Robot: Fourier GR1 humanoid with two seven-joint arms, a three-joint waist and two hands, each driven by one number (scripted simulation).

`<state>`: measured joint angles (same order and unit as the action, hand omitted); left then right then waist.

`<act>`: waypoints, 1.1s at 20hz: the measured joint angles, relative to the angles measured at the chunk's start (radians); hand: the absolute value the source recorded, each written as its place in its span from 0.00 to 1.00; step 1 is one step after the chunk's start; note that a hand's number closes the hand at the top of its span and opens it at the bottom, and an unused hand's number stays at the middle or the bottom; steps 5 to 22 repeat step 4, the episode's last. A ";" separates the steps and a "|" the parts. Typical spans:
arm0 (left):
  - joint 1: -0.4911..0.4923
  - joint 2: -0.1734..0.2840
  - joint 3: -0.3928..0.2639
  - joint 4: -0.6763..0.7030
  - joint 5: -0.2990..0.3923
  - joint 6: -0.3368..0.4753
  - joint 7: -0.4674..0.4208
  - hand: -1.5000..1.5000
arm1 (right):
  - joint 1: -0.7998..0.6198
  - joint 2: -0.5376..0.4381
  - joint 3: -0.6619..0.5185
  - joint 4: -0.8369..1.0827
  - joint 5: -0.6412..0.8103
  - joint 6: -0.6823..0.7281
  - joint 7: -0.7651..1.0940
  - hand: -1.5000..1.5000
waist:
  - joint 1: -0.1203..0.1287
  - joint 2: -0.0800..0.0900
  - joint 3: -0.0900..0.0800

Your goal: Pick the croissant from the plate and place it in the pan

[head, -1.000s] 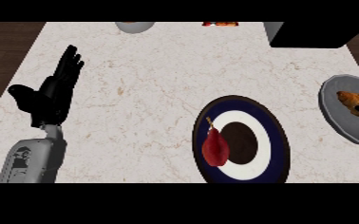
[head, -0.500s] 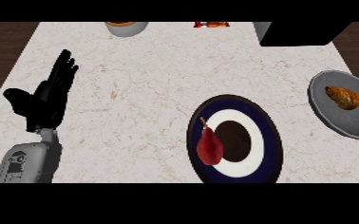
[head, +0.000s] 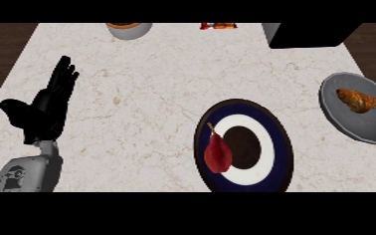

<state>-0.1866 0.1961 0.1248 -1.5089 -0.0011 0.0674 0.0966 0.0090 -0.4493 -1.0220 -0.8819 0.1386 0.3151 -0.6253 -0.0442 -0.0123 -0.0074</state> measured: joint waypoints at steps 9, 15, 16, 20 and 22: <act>0.006 -0.002 -0.004 -0.006 -0.001 -0.004 -0.005 0.50 | 0.118 0.125 0.002 -0.252 -0.033 0.028 0.093 0.00 | 0.008 0.004 0.000; 0.006 -0.002 -0.004 -0.006 -0.001 -0.004 -0.005 0.50 | 0.118 0.125 0.002 -0.252 -0.033 0.028 0.093 0.00 | 0.008 0.004 0.000; 0.006 -0.002 -0.004 -0.006 -0.001 -0.004 -0.005 0.50 | 0.118 0.125 0.002 -0.252 -0.033 0.028 0.093 0.00 | 0.008 0.004 0.000; 0.006 -0.002 -0.004 -0.006 -0.001 -0.004 -0.005 0.50 | 0.118 0.125 0.002 -0.252 -0.033 0.028 0.093 0.00 | 0.008 0.004 0.000; 0.006 -0.002 -0.004 -0.006 -0.001 -0.004 -0.005 0.50 | 0.118 0.125 0.002 -0.252 -0.033 0.028 0.093 0.00 | 0.008 0.004 0.000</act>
